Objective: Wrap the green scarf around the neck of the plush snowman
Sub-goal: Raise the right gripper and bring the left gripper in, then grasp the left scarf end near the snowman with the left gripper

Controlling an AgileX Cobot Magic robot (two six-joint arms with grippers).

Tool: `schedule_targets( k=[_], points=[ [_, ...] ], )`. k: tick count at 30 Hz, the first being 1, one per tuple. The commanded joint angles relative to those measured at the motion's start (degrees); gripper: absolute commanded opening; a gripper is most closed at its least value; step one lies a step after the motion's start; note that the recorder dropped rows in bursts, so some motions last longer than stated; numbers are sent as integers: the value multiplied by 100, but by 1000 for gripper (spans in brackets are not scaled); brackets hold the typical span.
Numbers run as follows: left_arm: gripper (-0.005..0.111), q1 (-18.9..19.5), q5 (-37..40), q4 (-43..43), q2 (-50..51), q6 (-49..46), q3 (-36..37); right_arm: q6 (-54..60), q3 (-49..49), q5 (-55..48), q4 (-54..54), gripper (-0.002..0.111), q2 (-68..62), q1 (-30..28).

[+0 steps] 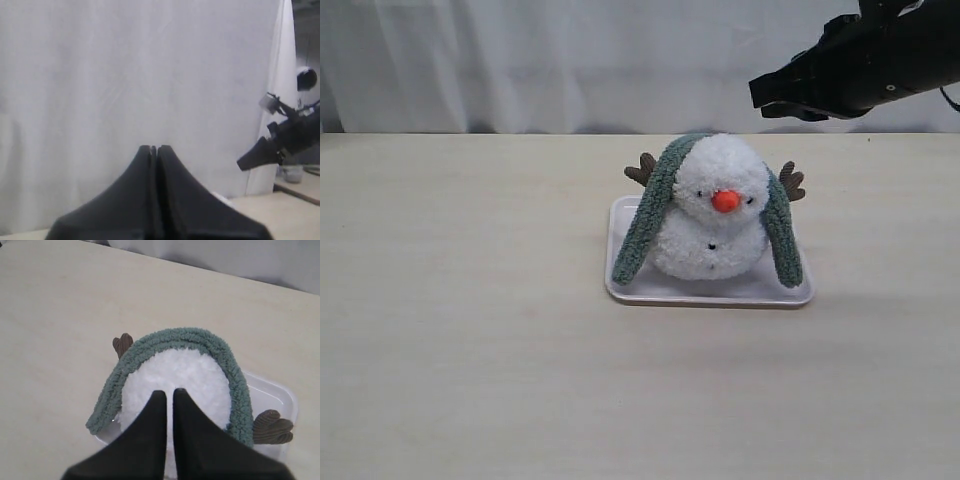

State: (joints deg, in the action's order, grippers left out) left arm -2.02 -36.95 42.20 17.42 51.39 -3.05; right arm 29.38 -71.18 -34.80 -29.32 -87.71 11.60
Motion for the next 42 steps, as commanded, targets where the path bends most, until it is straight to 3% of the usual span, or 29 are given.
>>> schedule_targets(
  k=[1, 3, 5, 7, 9, 11, 13, 14, 15, 19, 22, 31, 42],
  points=[
    [0, 3, -1448, 709, 2331, -281, -829, 141, -2, 196, -45, 4, 57, -18],
    [0, -8, -2254, 994, 3779, -533, -1410, 285, -2, 208, -45, 4, 57, -18],
    [0, -303, -2135, 930, 5196, -1119, -2024, 338, -2, 303, -45, 4, 46, -18],
    [0, -1241, -1329, 316, 6628, -2563, -2975, 350, -2, 428, -45, 4, 8, -18],
    [0, -1881, -598, 141, 7585, -3505, -3876, 462, -2, 408, -45, 4, -111, -18],
    [0, -2253, 244, 66, 8298, -3642, -4847, 577, -2, 369, -45, 4, -254, -18],
    [3, -2421, 567, 87, 8872, -3490, -5484, 577, -2, 369, -45, 4, -355, -18],
    [7, -2474, 648, 169, 9054, -3437, -5645, 577, -2, 369, -45, 4, -386, -18],
    [21, -2549, 684, 307, 9371, -3405, -5848, 577, -2, 369, -66, 4, -398, -18],
    [52, -2724, 625, 462, 9777, -3400, -6063, 577, -2, 331, -129, 4, -435, -18],
    [65, -2768, 625, 305, 9897, -3400, -6132, 577, -2, 331, -129, 4, -435, -18],
    [65, -2813, 663, 313, 9951, -3161, -6132, 605, -2, 391, -281, 4, -549, -18],
    [48, -2947, 626, 343, 10205, -3190, -6132, 742, -5, 625, -320, 4, -845, -18]
  ],
)
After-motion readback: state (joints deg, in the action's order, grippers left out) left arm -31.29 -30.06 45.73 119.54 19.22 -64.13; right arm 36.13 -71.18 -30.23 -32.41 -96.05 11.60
